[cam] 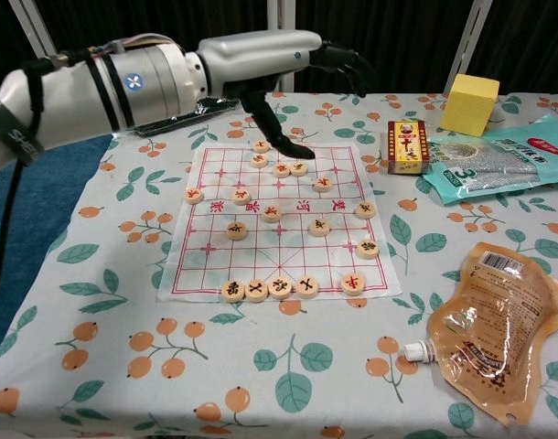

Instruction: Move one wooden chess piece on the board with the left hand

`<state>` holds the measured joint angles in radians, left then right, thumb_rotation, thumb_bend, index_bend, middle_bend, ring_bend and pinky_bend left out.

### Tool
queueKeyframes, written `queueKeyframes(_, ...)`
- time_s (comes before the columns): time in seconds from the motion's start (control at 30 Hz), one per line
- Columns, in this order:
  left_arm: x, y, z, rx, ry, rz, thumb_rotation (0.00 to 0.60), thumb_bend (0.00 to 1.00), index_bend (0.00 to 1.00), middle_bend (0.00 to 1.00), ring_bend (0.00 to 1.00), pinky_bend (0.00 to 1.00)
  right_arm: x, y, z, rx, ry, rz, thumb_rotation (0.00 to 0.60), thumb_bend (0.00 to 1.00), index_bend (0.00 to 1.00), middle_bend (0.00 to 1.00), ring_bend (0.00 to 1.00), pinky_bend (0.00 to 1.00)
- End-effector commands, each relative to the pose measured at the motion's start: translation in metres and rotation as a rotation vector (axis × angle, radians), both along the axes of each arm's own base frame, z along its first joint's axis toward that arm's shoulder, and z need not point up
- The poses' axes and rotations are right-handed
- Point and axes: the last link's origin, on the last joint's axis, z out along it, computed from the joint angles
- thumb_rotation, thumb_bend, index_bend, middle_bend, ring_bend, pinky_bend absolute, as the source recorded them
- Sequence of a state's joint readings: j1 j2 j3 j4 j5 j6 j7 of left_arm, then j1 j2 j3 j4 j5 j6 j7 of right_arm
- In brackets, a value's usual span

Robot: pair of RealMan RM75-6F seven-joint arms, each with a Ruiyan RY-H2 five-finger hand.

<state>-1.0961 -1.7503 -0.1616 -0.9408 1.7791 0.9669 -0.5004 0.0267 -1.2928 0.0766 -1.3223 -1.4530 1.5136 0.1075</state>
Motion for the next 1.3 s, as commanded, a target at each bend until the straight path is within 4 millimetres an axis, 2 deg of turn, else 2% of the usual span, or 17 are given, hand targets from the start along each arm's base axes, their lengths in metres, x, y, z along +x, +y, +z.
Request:
queueKeyframes(0.03,0.011,0.003,-0.027,-0.024,0.053,0.004,0.600,0.21,0.19,0.19,0.04,0.13,0.000,0.003,0.000,-0.024,-0.026,0.018,0.600,0.24,0.00,0.00,0.00,0.00)
queueKeyframes(0.17,0.014,0.004,-0.048,-0.040,0.093,0.027,0.600,0.21,0.20,0.19,0.04,0.11,0.003,0.006,0.003,-0.070,-0.066,0.068,0.600,0.24,0.00,0.00,0.00,0.00)
queueKeyframes(0.43,0.016,-0.009,-0.079,-0.085,0.147,0.013,0.600,0.24,0.28,0.19,0.04,0.10,0.003,0.007,0.014,-0.147,-0.070,0.105,0.600,0.24,0.00,0.00,0.00,0.00)
queueKeyframes(0.6,0.017,-0.013,-0.095,-0.104,0.154,0.031,0.600,0.24,0.29,0.19,0.04,0.10,0.003,0.007,0.016,-0.143,-0.060,0.100,0.600,0.24,0.00,0.00,0.00,0.00)
queueKeyframes(0.83,0.023,-0.004,-0.099,-0.096,0.134,0.064,0.600,0.25,0.28,0.19,0.04,0.10,0.004,0.008,0.017,-0.140,-0.056,0.099,0.600,0.24,0.00,0.00,0.00,0.00)
queueKeyframes(1.0,0.018,0.003,-0.101,-0.072,0.169,0.079,0.600,0.26,0.28,0.19,0.04,0.10,0.003,0.008,0.017,-0.136,-0.050,0.094,0.600,0.24,0.00,0.00,0.00,0.00)
queueKeyframes(1.3,0.015,0.006,-0.108,-0.070,0.206,0.108,0.600,0.30,0.29,0.19,0.04,0.10,0.003,0.004,0.017,-0.128,-0.051,0.093,0.600,0.24,0.00,0.00,0.00,0.00)
